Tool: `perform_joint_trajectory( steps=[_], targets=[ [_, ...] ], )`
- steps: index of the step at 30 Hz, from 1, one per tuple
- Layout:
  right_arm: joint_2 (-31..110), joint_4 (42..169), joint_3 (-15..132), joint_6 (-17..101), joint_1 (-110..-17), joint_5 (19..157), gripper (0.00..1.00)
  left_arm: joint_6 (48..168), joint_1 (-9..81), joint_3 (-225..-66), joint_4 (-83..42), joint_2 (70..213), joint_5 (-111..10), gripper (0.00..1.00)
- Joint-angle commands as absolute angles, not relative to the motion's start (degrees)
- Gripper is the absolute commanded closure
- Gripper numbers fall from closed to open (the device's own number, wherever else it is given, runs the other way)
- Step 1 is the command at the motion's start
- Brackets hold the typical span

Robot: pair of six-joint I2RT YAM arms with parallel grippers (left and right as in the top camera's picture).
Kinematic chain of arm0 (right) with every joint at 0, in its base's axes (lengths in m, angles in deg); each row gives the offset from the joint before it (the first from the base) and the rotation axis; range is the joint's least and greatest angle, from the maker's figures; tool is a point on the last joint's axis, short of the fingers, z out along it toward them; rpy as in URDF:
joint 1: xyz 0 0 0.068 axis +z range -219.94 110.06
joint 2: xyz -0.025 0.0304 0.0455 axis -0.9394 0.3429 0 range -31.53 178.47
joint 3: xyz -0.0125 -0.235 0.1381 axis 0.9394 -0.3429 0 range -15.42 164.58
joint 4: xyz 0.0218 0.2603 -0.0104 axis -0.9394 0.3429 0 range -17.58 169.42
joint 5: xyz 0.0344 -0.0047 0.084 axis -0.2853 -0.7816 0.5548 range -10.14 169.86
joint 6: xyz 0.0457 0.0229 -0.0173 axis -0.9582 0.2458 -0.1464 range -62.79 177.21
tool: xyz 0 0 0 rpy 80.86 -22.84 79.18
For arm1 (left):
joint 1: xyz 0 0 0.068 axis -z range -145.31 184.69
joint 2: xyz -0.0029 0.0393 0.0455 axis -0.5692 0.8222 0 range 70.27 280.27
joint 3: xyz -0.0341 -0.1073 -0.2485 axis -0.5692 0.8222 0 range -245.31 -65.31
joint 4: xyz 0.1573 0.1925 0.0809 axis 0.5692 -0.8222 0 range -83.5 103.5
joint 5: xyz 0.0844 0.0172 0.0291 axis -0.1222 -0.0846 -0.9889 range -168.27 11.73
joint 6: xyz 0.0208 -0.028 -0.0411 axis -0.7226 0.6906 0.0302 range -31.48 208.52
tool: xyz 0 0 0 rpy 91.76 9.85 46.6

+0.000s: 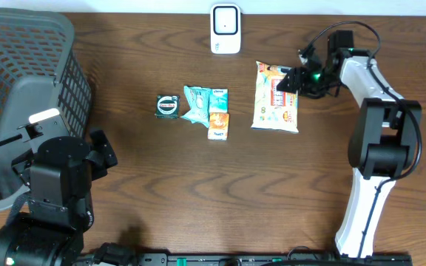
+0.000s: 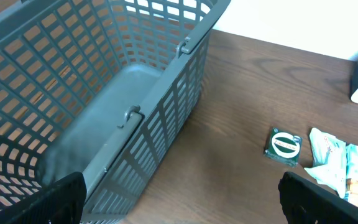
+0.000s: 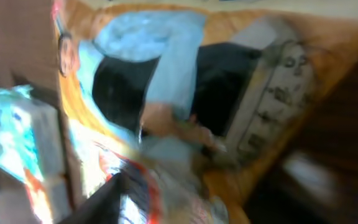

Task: Scan the item barcode
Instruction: 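Grasp the yellow wipes pack with the right gripper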

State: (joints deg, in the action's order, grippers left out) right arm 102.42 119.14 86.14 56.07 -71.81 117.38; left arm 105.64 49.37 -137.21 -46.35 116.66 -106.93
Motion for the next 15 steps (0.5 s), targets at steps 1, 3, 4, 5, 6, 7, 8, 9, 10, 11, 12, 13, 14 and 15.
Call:
perform_joint_trajectory(
  steps=[1, 3, 4, 5, 6, 7, 8, 9, 10, 11, 12, 13, 14, 15],
  targets=[
    [104.5, 118.5, 85.7, 55.5, -70.3, 121.6, 0.72, 105.8, 49.2, -137.8, -46.5, 116.7, -107.4, 0.02],
    [104.5, 117.9, 85.7, 55.5, -69.5, 122.7, 0.93, 105.8, 49.2, -137.8, -46.5, 116.7, -107.4, 0.02],
    [104.5, 117.4, 85.7, 55.5, -69.0, 123.7, 0.99, 105.8, 49.2, -137.8, -46.5, 116.7, -107.4, 0.02],
    [104.5, 116.9, 85.7, 55.4, -68.5, 125.0, 0.99, 105.8, 49.2, -137.8, -46.5, 116.7, -107.4, 0.02],
    [104.5, 116.2, 85.8, 54.5, -68.1, 126.6, 0.99, 105.8, 49.2, -137.8, -46.5, 116.7, -107.4, 0.02],
    [104.5, 115.0, 85.8, 52.9, -67.8, 128.5, 0.99, 105.8, 49.2, -137.8, -46.5, 116.7, -107.4, 0.02],
    [104.4, 112.9, 85.8, 50.1, -67.4, 131.6, 0.99, 105.8, 49.2, -137.8, -46.5, 116.7, -107.4, 0.02],
    [104.4, 110.4, 85.8, 47.4, -67.2, 134.9, 0.99, 105.8, 49.2, -137.8, -46.5, 116.7, -107.4, 0.02],
    [104.4, 106.5, 86.0, 43.9, -67.0, 139.4, 0.99, 105.8, 49.2, -137.8, -46.5, 116.7, -107.4, 0.02],
    [104.4, 103.2, 86.1, 41.0, -66.9, 142.4, 0.99, 105.8, 49.2, -137.8, -46.5, 116.7, -107.4, 0.02],
    [104.4, 97.9, 86.2, 36.4, -66.7, 145.8, 0.99, 105.8, 49.2, -137.8, -46.5, 116.7, -107.4, 0.02],
    [104.4, 92.9, 86.2, 31.9, -66.6, 147.7, 0.99, 105.8, 49.2, -137.8, -46.5, 116.7, -107.4, 0.02],
    [104.2, 87.1, 86.2, 26.4, -66.5, 148.9, 0.99, 105.8, 49.2, -137.8, -46.5, 116.7, -107.4, 0.02],
    [104.1, 82.3, 86.2, 22.1, -66.3, 149.1, 0.99, 105.8, 49.2, -137.8, -46.5, 116.7, -107.4, 0.02]
  ],
)
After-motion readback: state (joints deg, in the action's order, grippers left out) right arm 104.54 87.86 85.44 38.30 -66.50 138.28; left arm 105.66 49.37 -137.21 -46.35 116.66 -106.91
